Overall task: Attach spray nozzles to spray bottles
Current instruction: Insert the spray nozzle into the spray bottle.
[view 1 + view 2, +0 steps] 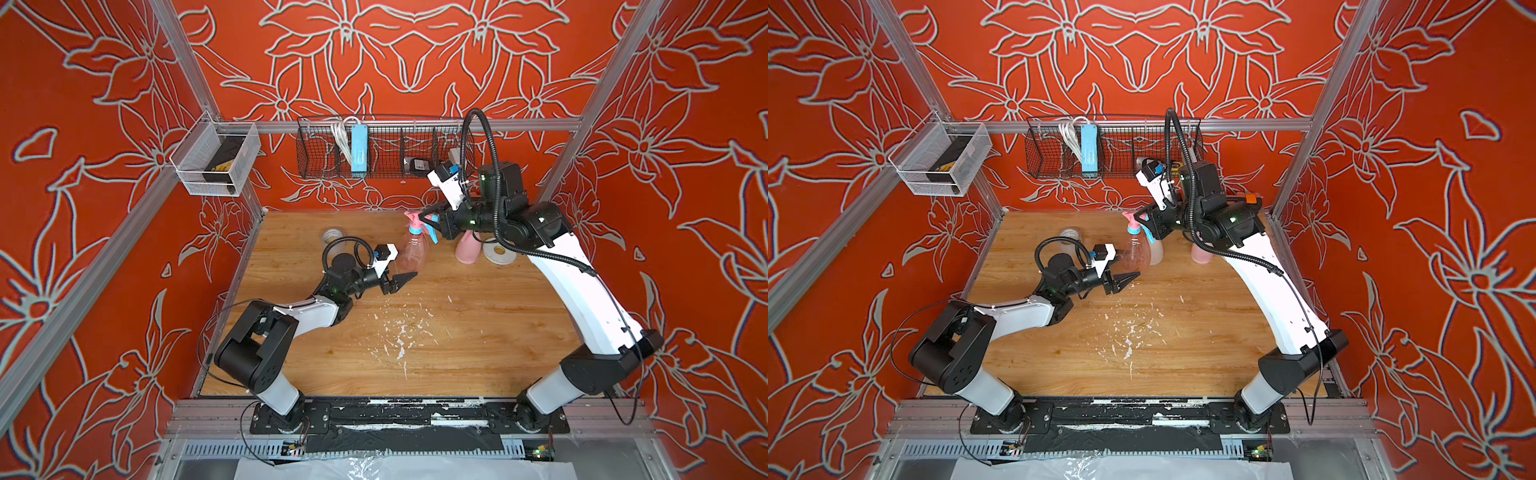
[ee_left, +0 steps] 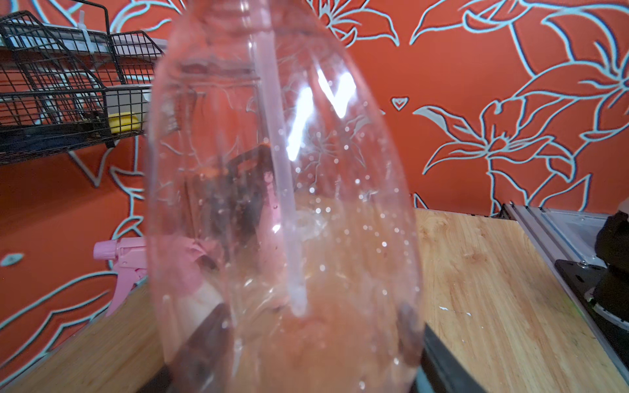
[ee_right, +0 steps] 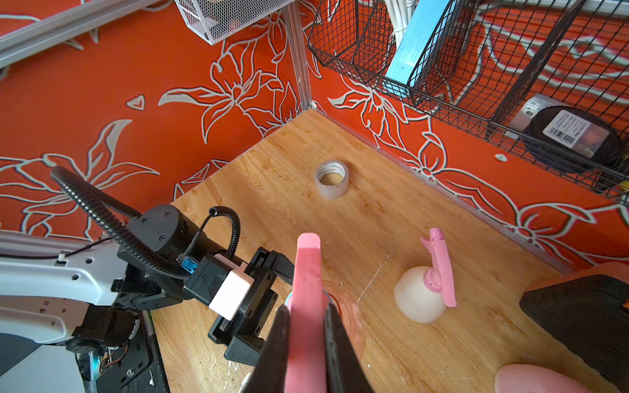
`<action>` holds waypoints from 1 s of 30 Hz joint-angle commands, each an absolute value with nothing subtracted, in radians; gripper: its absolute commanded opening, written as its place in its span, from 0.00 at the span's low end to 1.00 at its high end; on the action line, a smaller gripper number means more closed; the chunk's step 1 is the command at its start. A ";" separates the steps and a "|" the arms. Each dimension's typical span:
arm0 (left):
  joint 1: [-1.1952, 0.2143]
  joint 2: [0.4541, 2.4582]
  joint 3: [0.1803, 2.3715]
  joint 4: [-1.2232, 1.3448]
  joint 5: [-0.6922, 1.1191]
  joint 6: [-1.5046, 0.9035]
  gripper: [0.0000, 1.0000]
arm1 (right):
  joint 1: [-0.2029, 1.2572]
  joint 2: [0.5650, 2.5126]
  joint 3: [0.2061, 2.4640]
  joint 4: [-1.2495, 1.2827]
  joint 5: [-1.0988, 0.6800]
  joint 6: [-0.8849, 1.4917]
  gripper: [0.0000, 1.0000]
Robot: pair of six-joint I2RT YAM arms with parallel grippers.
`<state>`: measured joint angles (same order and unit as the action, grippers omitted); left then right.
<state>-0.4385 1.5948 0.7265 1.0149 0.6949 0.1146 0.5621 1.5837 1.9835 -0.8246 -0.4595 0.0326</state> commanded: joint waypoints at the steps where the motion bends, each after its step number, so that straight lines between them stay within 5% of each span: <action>1: -0.434 1.586 0.734 1.185 0.696 0.102 0.47 | 0.573 1.593 1.954 -0.911 -0.412 0.009 0.00; 30: -0.436 1.595 0.757 1.245 0.659 0.094 0.46 | 0.589 1.722 2.088 -1.007 -0.388 0.089 0.03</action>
<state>-0.4358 1.6196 0.7158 1.0698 0.6655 0.0879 0.5674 1.6772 2.0796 -0.8833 -0.4015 0.0772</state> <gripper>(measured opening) 0.662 0.168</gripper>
